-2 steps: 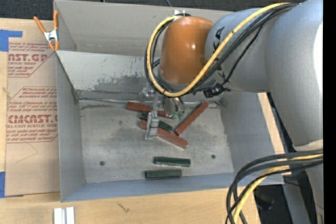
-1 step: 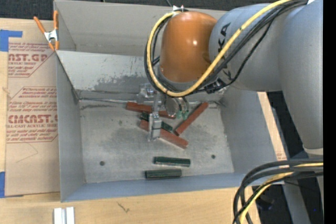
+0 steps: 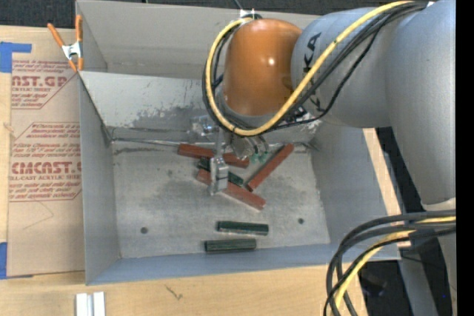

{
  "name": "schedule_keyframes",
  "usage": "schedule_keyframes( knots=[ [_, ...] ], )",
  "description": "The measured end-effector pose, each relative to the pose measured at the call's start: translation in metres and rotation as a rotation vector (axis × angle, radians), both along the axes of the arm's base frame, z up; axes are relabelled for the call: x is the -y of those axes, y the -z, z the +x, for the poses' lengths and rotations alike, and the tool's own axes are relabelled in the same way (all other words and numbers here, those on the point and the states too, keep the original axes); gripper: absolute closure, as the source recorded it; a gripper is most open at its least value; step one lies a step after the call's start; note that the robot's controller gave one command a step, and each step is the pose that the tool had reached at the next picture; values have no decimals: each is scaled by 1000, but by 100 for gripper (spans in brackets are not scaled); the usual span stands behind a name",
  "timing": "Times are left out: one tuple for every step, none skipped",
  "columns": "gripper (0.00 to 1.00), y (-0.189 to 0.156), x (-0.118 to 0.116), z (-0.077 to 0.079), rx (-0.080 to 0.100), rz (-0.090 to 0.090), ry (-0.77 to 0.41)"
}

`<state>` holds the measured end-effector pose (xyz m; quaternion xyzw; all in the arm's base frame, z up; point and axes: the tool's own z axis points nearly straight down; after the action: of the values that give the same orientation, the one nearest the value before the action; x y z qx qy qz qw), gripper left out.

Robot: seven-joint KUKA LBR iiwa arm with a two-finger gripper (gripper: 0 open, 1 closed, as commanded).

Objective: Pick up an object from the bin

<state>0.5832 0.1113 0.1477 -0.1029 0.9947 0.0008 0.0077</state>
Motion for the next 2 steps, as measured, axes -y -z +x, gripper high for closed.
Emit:
schedule_keyframes(
  knots=[
    [100,75,54,-19,-7,-1,-69],
    [0,77,55,-21,-13,-2,-69]
  ],
)
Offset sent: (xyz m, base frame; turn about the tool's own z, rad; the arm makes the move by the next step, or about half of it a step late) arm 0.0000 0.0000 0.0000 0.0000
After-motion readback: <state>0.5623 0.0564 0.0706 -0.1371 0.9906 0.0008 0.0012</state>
